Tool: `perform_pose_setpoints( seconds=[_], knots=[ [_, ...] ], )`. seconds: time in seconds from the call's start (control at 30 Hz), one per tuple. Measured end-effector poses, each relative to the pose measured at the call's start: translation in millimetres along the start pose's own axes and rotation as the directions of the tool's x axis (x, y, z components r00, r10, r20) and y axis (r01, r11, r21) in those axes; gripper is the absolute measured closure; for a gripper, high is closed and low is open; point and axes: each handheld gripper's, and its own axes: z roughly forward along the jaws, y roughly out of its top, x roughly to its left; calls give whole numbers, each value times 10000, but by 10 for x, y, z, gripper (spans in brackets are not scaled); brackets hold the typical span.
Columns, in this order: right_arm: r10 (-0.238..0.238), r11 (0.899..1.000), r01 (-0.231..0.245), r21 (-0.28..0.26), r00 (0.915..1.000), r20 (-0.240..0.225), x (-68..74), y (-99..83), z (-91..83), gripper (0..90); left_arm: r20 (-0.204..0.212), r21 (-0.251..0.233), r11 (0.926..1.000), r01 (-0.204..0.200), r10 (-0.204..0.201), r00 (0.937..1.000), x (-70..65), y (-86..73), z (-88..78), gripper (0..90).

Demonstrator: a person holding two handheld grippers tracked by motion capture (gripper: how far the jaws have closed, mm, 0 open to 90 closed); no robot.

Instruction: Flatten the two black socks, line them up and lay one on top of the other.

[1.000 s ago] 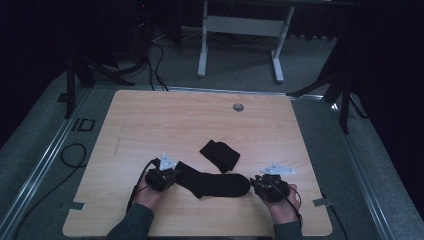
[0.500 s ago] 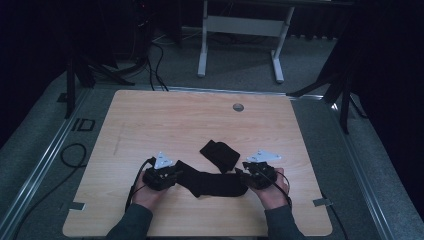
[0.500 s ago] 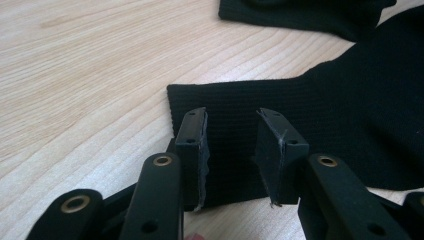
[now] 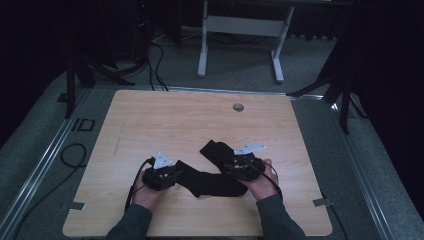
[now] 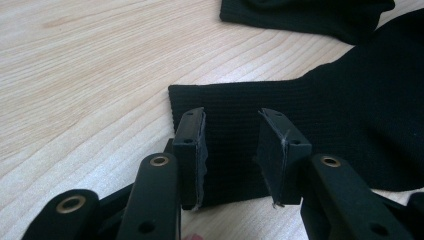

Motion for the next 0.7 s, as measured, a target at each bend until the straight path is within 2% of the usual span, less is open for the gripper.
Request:
perform_pose_setpoints(
  seconds=[0.3, 0.4, 0.43, 0.5, 0.7],
  knots=[
    [-455, 9970, 462, 615, 9989, -121, -8, 203, 268, 624, -41, -58, 9999, 92, -92, 9999, 17, -7, -32, 641],
    [-424, 9964, 437, 729, 9989, -194, -18, 250, 328, 639, -48, -65, 9999, 124, -124, 9999, 18, -7, -34, 641],
    [-501, 9944, 523, 920, 9984, -267, -24, 333, 426, 667, -53, -73, 9999, 143, -144, 9999, 18, -7, -33, 642],
    [-488, 9941, 515, 956, 9984, -296, -27, 362, 463, 680, -48, -64, 9999, 141, -141, 9999, 21, -6, -34, 642],
    [-325, 9912, 351, 1279, 9992, -224, -53, 549, 672, 722, -64, -93, 9998, 159, -160, 9999, 21, -6, -34, 642]
  ],
)
